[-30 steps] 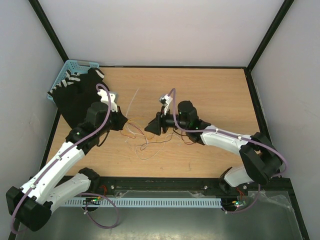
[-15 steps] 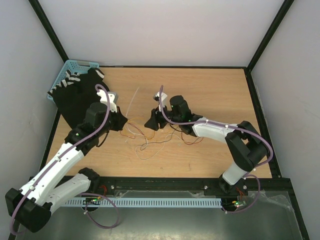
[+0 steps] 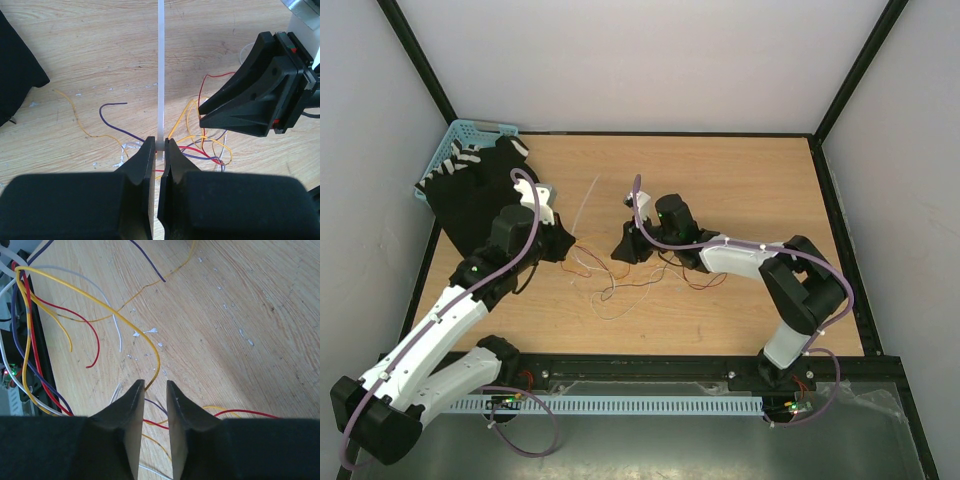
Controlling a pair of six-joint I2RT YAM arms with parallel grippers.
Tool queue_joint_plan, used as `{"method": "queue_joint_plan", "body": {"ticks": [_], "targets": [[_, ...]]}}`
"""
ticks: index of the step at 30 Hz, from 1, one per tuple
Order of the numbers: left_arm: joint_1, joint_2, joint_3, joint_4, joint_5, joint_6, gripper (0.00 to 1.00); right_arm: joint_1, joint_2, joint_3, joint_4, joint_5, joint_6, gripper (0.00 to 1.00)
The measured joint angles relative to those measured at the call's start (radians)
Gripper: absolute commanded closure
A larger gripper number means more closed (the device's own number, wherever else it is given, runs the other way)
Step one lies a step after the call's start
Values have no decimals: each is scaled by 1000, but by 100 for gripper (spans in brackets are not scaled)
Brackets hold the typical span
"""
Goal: Zip-tie the wires
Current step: Adjust the cable.
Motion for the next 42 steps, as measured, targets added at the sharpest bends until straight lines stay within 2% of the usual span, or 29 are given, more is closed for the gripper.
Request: {"method": "queue_joint_plan", "body": {"ticks": [4, 6, 17, 18, 20, 22, 25, 33, 38, 40, 42], "targets": [[0, 0, 0, 0, 0, 0, 100, 0, 2, 0, 8, -16, 9, 93], [0, 0, 0, 0, 0, 0, 100, 0, 2, 0, 12, -23, 13, 99], [-2, 26, 0, 1, 0, -2, 100, 7, -11, 41, -11, -41, 11, 100], [-2, 28, 0, 1, 0, -1, 100, 8, -15, 44, -14, -40, 10, 100], [-2, 28, 0, 1, 0, -2, 100, 10, -26, 45, -26, -33, 1, 79], [-2, 28, 0, 2, 0, -2, 100, 10, -36, 45, -43, -20, -8, 67], [-2, 28, 0, 2, 0, -2, 100, 11, -47, 45, -64, -2, -21, 60], [-2, 26, 0, 3, 0, -2, 100, 11, -49, 44, -77, -2, -22, 53], [-2, 26, 0, 4, 0, -2, 100, 20, -32, 44, -63, -29, -11, 52], [-3, 26, 0, 5, 0, -2, 100, 28, -16, 44, -53, -39, -6, 54], [-5, 26, 0, 5, 0, -2, 100, 37, -3, 44, -47, -47, -2, 63]]}}
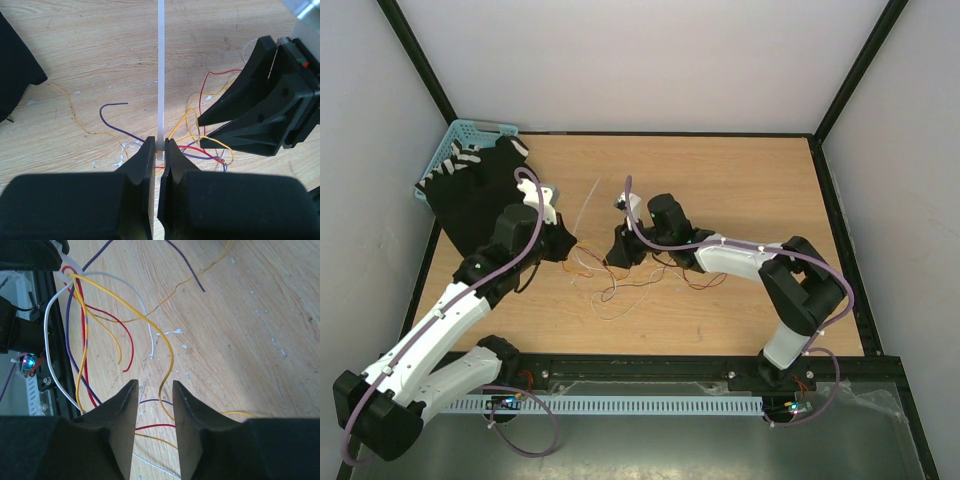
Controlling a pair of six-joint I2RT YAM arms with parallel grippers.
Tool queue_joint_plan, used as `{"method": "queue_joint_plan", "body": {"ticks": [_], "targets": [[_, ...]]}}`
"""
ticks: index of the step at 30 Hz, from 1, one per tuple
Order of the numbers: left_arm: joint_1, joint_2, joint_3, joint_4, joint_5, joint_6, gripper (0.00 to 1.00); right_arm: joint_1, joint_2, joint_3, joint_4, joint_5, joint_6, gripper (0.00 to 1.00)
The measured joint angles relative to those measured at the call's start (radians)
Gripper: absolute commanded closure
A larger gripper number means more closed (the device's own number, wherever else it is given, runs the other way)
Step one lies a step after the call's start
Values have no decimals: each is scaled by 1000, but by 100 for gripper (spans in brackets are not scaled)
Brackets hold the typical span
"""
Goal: Zip-tie the wires
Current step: Adjust the cable.
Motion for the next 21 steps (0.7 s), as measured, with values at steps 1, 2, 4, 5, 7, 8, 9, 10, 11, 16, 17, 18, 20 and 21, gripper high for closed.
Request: {"method": "queue_joint_plan", "body": {"ticks": [1, 2, 4, 5, 7, 8, 9, 10, 11, 16, 17, 18, 20, 21], "targets": [[-1, 0, 0, 0, 0, 0, 100, 2, 5, 0, 2, -3, 2, 70], [-1, 0, 0, 0, 0, 0, 100, 4, 10, 0, 3, -6, 5, 77], [-1, 0, 0, 0, 0, 0, 100, 6, 15, 0, 5, -8, 8, 90], [-1, 0, 0, 0, 0, 0, 100, 7, 16, 0, 6, -8, 11, 94], [-1, 0, 0, 0, 0, 0, 100, 7, 16, 0, 8, -8, 13, 99], [-1, 0, 0, 0, 0, 0, 100, 7, 16, 0, 9, -7, 13, 100], [-2, 0, 0, 0, 0, 0, 100, 7, 16, 0, 8, -7, 13, 100], [-2, 0, 0, 0, 0, 0, 100, 7, 16, 0, 7, -7, 12, 100], [-2, 0, 0, 1, 0, 0, 100, 7, 16, 2, 3, -7, 11, 100], [-2, 3, 0, 4, 0, 0, 100, 14, 16, 62, -35, -6, -9, 100], [-2, 6, 0, 4, 0, 0, 100, 16, 15, 74, -36, -6, -11, 100], [-2, 10, 0, 5, 0, -1, 100, 19, 15, 86, -36, -6, -15, 100], [-4, 17, 0, 6, 0, -1, 100, 24, 15, 99, -37, -7, -19, 100], [-4, 21, 0, 8, 0, -2, 100, 26, 15, 101, -37, -7, -20, 100]]}}
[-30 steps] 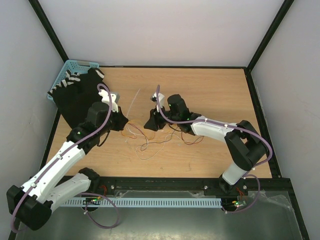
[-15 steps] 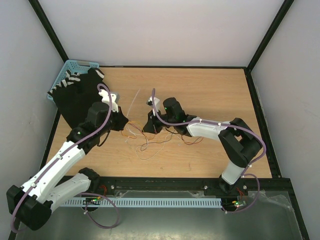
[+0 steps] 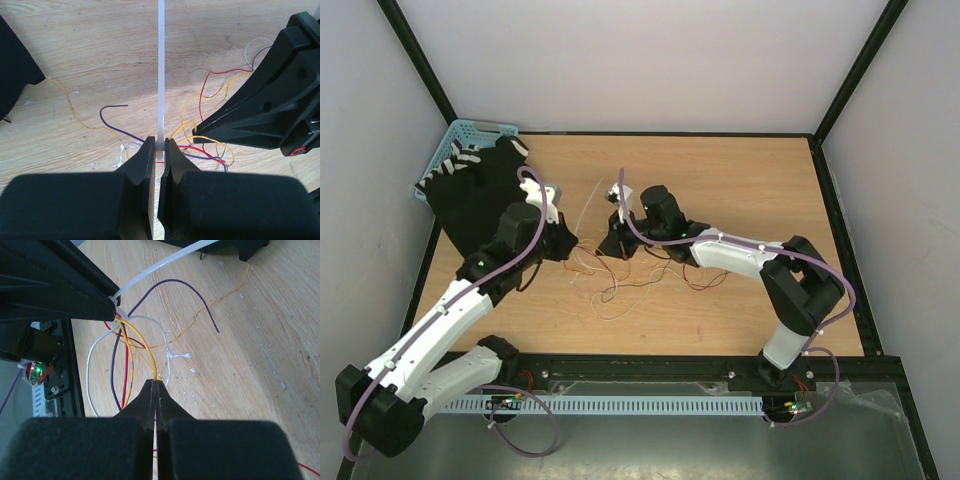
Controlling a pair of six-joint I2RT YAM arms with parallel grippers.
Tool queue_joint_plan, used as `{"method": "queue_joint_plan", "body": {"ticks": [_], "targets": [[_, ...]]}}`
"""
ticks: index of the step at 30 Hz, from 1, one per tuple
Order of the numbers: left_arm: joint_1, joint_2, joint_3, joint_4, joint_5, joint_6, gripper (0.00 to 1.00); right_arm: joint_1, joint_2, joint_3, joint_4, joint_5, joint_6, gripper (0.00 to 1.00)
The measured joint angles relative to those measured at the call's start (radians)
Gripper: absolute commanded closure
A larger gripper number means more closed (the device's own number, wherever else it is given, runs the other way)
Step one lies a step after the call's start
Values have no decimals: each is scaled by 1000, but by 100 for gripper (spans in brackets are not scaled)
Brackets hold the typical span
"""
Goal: Zip-tie the wires
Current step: Adjust the cable.
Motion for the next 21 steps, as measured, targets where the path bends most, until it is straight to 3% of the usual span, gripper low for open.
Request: {"method": "queue_joint_plan", "body": {"ticks": [2, 5, 8, 16, 21], "targets": [[-2, 5, 0, 7, 0, -3, 100, 5, 0, 0, -3, 0, -2, 98], [-2, 9, 0, 15, 0, -3, 100, 6, -1, 0, -19, 5, -8, 76], [-2, 9, 0, 18, 0, -3, 100, 6, -7, 0, -49, 27, -28, 63], [-2, 9, -2, 18, -1, -3, 100, 5, -124, -21, -125, 133, -80, 48], [-2, 9, -11, 19, -1, -3, 100, 0, -243, -45, -154, 169, -100, 46]]}}
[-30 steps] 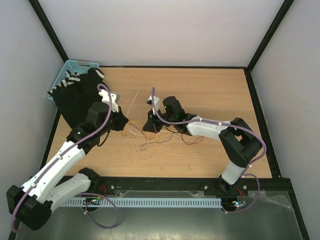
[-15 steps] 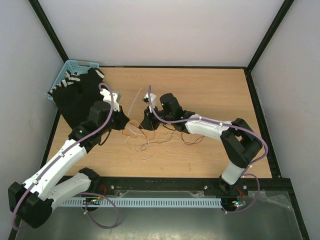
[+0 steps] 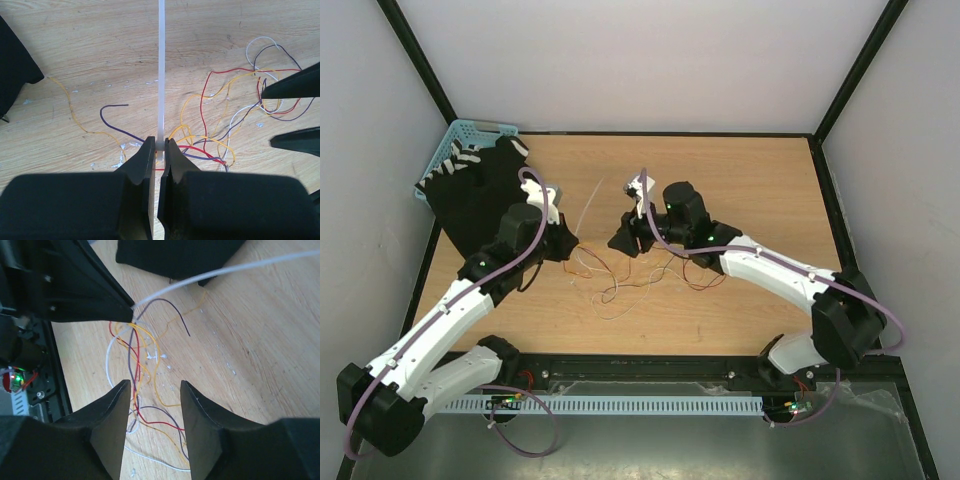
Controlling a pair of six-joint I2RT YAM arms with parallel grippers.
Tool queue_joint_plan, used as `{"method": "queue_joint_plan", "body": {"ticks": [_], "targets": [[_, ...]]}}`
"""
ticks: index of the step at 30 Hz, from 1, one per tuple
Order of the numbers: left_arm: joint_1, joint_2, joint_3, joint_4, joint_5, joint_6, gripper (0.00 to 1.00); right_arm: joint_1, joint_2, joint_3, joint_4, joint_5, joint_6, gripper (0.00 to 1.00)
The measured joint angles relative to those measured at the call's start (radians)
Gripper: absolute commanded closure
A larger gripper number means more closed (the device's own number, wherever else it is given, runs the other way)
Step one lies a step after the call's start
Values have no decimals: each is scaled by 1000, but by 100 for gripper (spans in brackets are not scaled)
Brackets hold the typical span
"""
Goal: Zip-tie the wires
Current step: Adjust the cable.
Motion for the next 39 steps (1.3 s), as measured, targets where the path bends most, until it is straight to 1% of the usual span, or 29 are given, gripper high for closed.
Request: {"method": "queue_joint_plan", "body": {"ticks": [4, 9, 14, 21, 23, 25, 29, 30, 39], "targets": [[0, 0, -2, 0, 0, 0, 100, -2, -27, 0, 1, -46, 5, 46], [-2, 0, -2, 0, 0, -1, 100, -2, 26, 0, -8, -104, 20, 46], [-2, -1, -3, 1, 0, -3, 100, 0, 77, 0, -23, -114, 34, 48], [-2, -3, -3, 1, 0, -5, 100, 6, 97, 0, -21, -137, 58, 61], [-4, -3, -3, 2, 0, -5, 100, 7, 105, 0, -18, -151, 65, 67], [-6, -3, -3, 3, 0, -5, 100, 7, 114, 1, -18, -162, 74, 76], [-6, -3, -4, 6, 0, -6, 100, 8, 129, 3, -16, -176, 87, 98], [-6, -3, -4, 7, 0, -6, 100, 8, 129, 4, -16, -177, 91, 100], [-6, 0, -27, 29, -1, -8, 100, 8, 101, 22, -21, -149, 93, 100]]}}
